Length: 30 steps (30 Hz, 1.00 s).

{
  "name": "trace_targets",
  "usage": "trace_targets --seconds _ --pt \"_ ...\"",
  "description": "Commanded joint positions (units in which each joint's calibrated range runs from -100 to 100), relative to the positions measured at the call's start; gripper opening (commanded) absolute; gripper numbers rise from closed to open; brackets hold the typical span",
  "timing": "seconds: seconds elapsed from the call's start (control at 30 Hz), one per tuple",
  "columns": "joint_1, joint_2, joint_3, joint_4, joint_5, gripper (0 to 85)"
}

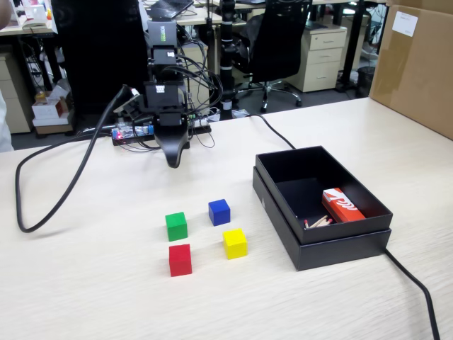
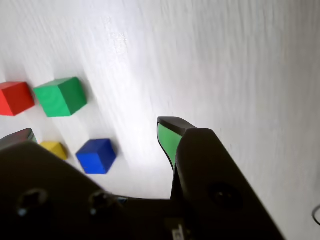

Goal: Put the green cube on top of the red cube

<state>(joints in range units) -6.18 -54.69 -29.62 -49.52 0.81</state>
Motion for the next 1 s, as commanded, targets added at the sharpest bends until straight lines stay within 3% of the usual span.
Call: trace_targets --seconds 0.0,0.33,0.97 --pt "-0.68 9.20 11.76 -3.92 -0.54 47.3" --pt "-1.12 26.75 25.00 -6.34 -4.44 47.5" --pt "-0.29 53.60 41.50 -6.25 -4.64 47.3"
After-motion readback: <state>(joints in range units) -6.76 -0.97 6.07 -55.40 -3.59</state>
